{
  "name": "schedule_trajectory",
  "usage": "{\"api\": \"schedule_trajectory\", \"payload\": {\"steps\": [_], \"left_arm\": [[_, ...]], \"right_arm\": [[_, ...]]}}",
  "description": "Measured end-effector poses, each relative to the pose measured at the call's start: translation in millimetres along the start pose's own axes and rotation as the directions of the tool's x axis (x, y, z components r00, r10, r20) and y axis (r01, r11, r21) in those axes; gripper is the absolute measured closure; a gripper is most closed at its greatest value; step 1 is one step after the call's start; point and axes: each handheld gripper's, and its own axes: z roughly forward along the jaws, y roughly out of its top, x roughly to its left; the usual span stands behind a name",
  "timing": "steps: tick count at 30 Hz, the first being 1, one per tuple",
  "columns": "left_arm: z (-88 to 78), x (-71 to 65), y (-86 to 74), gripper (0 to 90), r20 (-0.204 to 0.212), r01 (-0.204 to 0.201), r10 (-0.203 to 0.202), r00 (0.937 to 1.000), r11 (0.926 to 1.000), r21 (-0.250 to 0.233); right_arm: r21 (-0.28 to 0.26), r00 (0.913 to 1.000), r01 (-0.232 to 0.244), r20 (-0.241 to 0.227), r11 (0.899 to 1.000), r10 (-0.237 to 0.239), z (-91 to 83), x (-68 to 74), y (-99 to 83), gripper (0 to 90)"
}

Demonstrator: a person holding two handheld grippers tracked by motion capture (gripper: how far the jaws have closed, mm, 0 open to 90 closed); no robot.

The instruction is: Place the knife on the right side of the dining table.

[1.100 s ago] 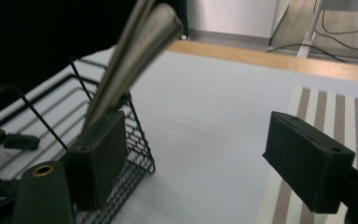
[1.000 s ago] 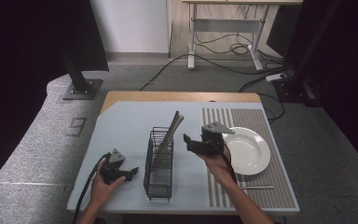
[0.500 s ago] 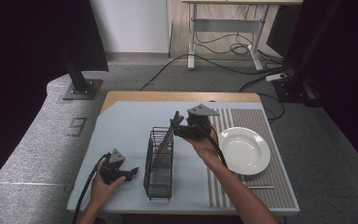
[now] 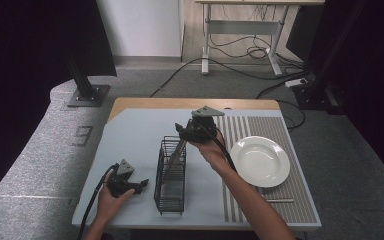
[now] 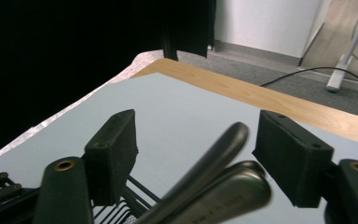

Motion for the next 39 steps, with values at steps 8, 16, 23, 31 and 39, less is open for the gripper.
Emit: {"api": "schedule_trajectory", "payload": {"steps": [8,16,23,31,39], "left_arm": [[-0.1,0.0,0.0,21.1,0.0,0.0,0.0,1.0,1.0,0.001],[-0.2,0.1,0.0,21.1,-0.001,-0.002,0.002,1.0,1.0,0.003],[-0.1,0.0,0.0,21.1,0.0,0.0,0.0,1.0,1.0,0.001],[0.0,0.0,0.0,21.1,0.0,0.0,0.0,1.0,1.0,0.0],[-0.1,-0.2,0.0,21.2,-0.001,-0.002,0.002,1.0,1.0,0.0]], "right_arm": [[-0.003,0.9983,-0.043,-0.04,0.999,0.043,1.4,-0.7,3.8,35.4],[-0.029,0.9937,-0.069,-0.09,0.997,0.067,-1.2,2.4,5.1,41.0],[-0.002,0.9905,-0.065,-0.121,0.998,0.064,3.5,8.3,0.5,49.0],[0.057,0.9967,0.01,-0.081,0.998,-0.005,23.4,25.4,-13.1,63.1],[0.062,0.9931,-0.022,-0.113,0.998,0.029,24.9,25.1,-16.5,73.1]]}}
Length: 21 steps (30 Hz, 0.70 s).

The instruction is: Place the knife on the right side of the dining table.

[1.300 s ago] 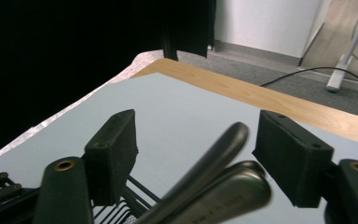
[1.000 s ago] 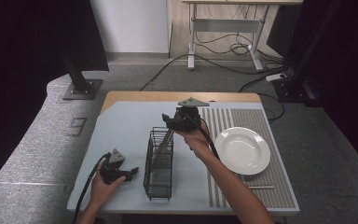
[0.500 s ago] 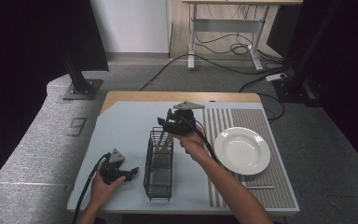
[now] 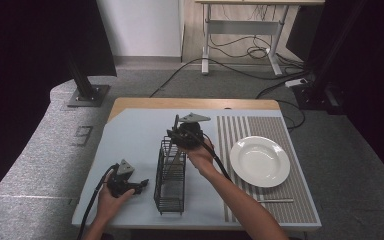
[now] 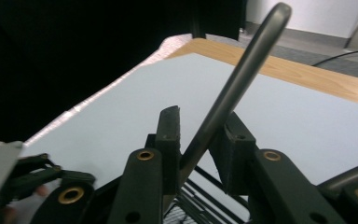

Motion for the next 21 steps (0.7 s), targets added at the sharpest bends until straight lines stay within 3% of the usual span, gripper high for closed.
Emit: {"api": "schedule_trajectory", "payload": {"steps": [1,8,11,13,15,19,21], "left_arm": [[0.0,0.1,0.0,21.2,0.001,0.0,0.0,1.0,1.0,0.0],[-0.1,0.2,0.1,21.1,0.0,0.0,0.0,1.0,1.0,0.002],[-0.1,0.2,0.1,21.2,0.0,0.0,0.0,1.0,1.0,0.002],[-0.1,0.2,0.1,21.1,0.0,-0.001,0.001,1.0,1.0,0.003],[-0.1,0.2,0.1,21.2,0.0,-0.001,0.001,1.0,1.0,0.002],[-0.1,0.2,0.0,21.2,0.0,-0.001,0.001,1.0,1.0,0.002],[-0.1,0.1,0.0,21.2,0.0,-0.002,0.002,1.0,1.0,0.002]], "right_arm": [[-0.015,0.9995,-0.01,-0.029,1.0,0.01,-3.5,0.5,0.3,74.8],[-0.092,0.9972,-0.005,-0.074,0.996,-0.002,-18.5,8.1,2.4,80.0],[-0.141,0.9974,0.001,-0.071,0.99,-0.011,-29.2,11.2,6.0,82.9],[-0.178,0.9972,0.067,-0.021,0.982,-0.072,-35.6,14.6,8.2,83.0],[-0.191,0.9949,0.099,0.001,0.977,-0.101,-38.8,15.0,9.0,83.0],[-0.162,0.9953,0.095,-0.002,0.982,-0.097,-33.5,11.6,4.0,82.8],[-0.175,0.9961,0.086,-0.005,0.981,-0.088,-32.1,8.7,0.7,82.7]]}}
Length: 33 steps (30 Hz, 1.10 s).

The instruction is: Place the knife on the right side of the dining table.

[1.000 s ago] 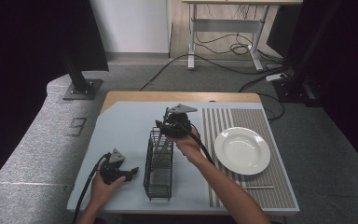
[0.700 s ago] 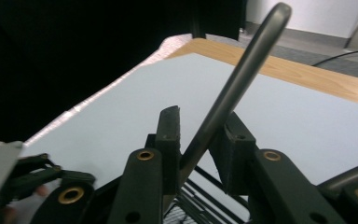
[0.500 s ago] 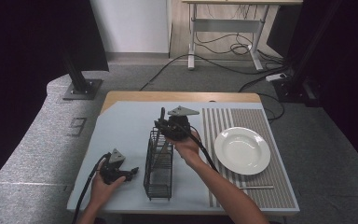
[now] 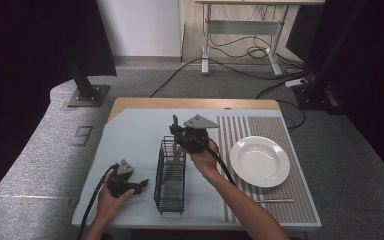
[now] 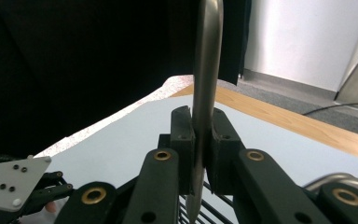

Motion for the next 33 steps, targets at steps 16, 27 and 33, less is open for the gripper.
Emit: {"api": "schedule_trajectory", "payload": {"steps": [16,27,33], "left_arm": [[0.1,0.0,0.0,21.1,0.001,0.003,-0.003,1.0,1.0,-0.001],[0.1,0.0,0.0,21.1,0.0,0.001,-0.001,1.0,1.0,-0.001],[0.1,0.1,0.0,21.1,0.001,0.0,0.0,1.0,1.0,0.0]], "right_arm": [[0.113,0.9997,-0.021,-0.011,0.993,0.023,9.7,-9.9,-11.2,81.9],[-0.042,0.9974,-0.038,-0.062,0.998,0.036,-25.5,-6.3,17.5,82.6],[-0.153,0.998,-0.043,-0.052,0.987,0.036,-58.7,-16.8,47.1,82.6]]}}
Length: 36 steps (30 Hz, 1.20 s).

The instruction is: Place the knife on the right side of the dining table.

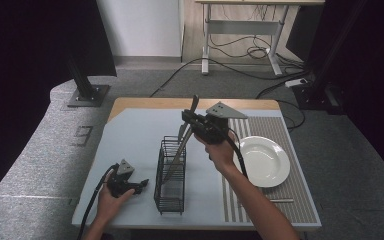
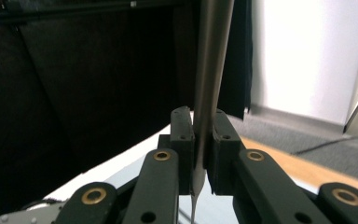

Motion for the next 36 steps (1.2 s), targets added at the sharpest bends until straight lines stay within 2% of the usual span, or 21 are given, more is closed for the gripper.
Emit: {"api": "schedule_trajectory", "payload": {"steps": [5,11,12,14,19,24,27,33,36], "left_arm": [[0.0,0.1,0.0,21.1,-0.001,0.0,0.0,1.0,1.0,0.001],[0.1,0.2,0.0,21.1,0.001,0.003,-0.003,1.0,1.0,0.0],[0.1,0.2,0.0,21.0,0.001,0.003,-0.003,1.0,1.0,0.0],[0.1,0.2,0.0,21.0,0.001,0.003,-0.003,1.0,1.0,0.0],[0.1,0.1,0.0,21.0,0.001,0.003,-0.003,1.0,1.0,0.0],[0.1,0.2,0.0,21.0,0.001,0.004,-0.004,1.0,1.0,0.0],[0.1,0.2,0.0,21.0,0.001,0.003,-0.003,1.0,1.0,0.001],[0.1,0.1,0.0,21.0,0.0,0.003,-0.003,1.0,1.0,0.0],[0.0,0.2,0.0,21.0,0.0,0.002,-0.002,1.0,1.0,0.002]], "right_arm": [[-0.05,0.9995,-0.022,0.023,0.999,0.023,-19.7,-12.5,12.7,82.6],[-0.109,0.9958,-0.025,0.085,0.994,0.035,-41.6,-30.9,20.3,82.6],[-0.116,0.9942,-0.035,0.097,0.993,0.047,-49.5,-36.2,21.0,82.6],[-0.119,0.9936,-0.041,0.1,0.992,0.053,-53.0,-39.1,20.9,82.6],[-0.109,0.9854,-0.057,0.153,0.992,0.074,-63.6,-57.1,13.0,82.6],[-0.089,0.9749,-0.103,0.189,0.991,0.118,-60.3,-77.9,-1.6,82.5],[-0.074,0.9679,-0.1,0.224,0.992,0.114,-56.1,-87.2,-8.9,82.5],[-0.052,0.9581,-0.11,0.26,0.993,0.12,-47.5,-104.3,-22.6,82.4],[-0.038,0.9553,-0.101,0.276,0.994,0.107,-41.9,-112.0,-28.1,82.4]]}}
